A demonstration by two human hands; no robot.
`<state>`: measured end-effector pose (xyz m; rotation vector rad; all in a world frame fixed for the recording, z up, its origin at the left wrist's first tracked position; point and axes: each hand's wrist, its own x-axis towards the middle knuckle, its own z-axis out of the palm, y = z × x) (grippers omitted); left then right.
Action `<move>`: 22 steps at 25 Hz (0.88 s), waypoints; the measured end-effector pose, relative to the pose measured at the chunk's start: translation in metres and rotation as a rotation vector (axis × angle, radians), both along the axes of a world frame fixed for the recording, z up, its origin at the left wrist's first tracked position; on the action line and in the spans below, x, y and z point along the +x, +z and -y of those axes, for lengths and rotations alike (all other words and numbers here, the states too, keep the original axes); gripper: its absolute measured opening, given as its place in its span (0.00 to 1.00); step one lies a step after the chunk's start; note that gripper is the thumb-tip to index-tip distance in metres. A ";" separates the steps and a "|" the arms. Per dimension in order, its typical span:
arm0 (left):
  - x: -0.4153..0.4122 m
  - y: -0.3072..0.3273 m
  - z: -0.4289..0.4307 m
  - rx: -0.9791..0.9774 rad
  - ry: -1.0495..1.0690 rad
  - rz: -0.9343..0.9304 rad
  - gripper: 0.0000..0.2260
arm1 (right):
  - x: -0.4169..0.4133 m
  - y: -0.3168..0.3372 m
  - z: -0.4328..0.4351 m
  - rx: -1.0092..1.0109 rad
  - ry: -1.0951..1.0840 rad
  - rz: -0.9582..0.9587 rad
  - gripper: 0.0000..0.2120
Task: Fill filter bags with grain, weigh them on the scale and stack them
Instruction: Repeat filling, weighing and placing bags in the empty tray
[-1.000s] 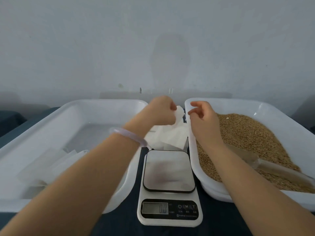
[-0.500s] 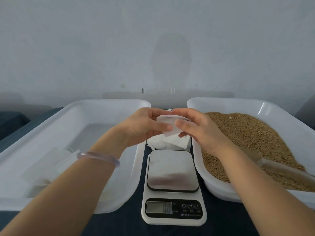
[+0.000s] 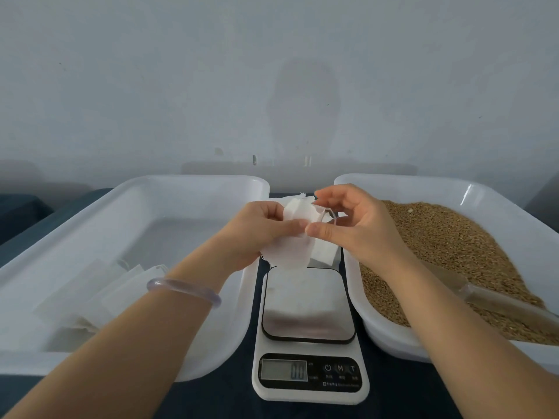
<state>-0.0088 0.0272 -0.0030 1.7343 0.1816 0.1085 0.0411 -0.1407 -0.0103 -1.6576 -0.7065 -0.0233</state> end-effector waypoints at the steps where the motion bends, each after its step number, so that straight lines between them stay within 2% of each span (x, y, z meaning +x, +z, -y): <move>1: 0.000 0.000 0.000 0.001 -0.004 0.015 0.12 | -0.001 0.000 0.000 -0.012 0.002 0.018 0.16; 2: 0.000 -0.001 0.000 0.002 -0.023 0.030 0.12 | -0.003 0.001 0.000 -0.023 0.007 0.016 0.15; 4: -0.001 -0.001 0.002 0.029 -0.084 0.056 0.13 | -0.001 0.001 0.000 -0.036 0.032 -0.073 0.19; 6: -0.003 -0.001 0.002 0.080 -0.144 0.069 0.12 | -0.001 0.005 0.000 -0.039 0.074 -0.179 0.16; 8: -0.005 0.001 0.000 0.044 -0.204 0.049 0.12 | -0.001 0.007 0.003 -0.047 0.178 -0.202 0.10; 10: -0.007 0.004 -0.003 -0.047 -0.290 -0.013 0.14 | -0.003 0.008 0.006 -0.072 0.297 -0.228 0.11; 12: -0.008 0.005 -0.001 -0.025 -0.303 -0.037 0.17 | -0.004 0.006 0.006 -0.145 0.321 -0.220 0.11; 14: -0.006 0.004 0.000 0.214 -0.091 0.085 0.19 | -0.003 0.006 0.006 -0.202 0.260 -0.202 0.09; 16: -0.006 0.007 -0.002 0.598 0.144 0.398 0.22 | 0.000 0.005 0.006 -0.223 0.160 -0.182 0.10; 17: -0.008 0.009 -0.003 0.738 0.119 0.539 0.28 | 0.001 0.004 0.006 -0.245 0.117 -0.154 0.08; 18: -0.009 0.009 -0.002 0.846 0.027 0.588 0.36 | 0.000 0.004 0.005 -0.272 0.083 -0.124 0.06; 20: -0.008 0.005 0.008 1.074 -0.139 0.434 0.48 | -0.002 0.004 0.005 -0.330 0.047 -0.062 0.02; 21: -0.006 0.001 0.016 1.168 -0.161 0.339 0.48 | -0.003 0.003 0.005 -0.355 0.040 -0.029 0.04; 22: -0.002 -0.003 0.022 1.185 -0.139 0.283 0.43 | -0.004 0.002 0.005 -0.368 0.036 -0.006 0.07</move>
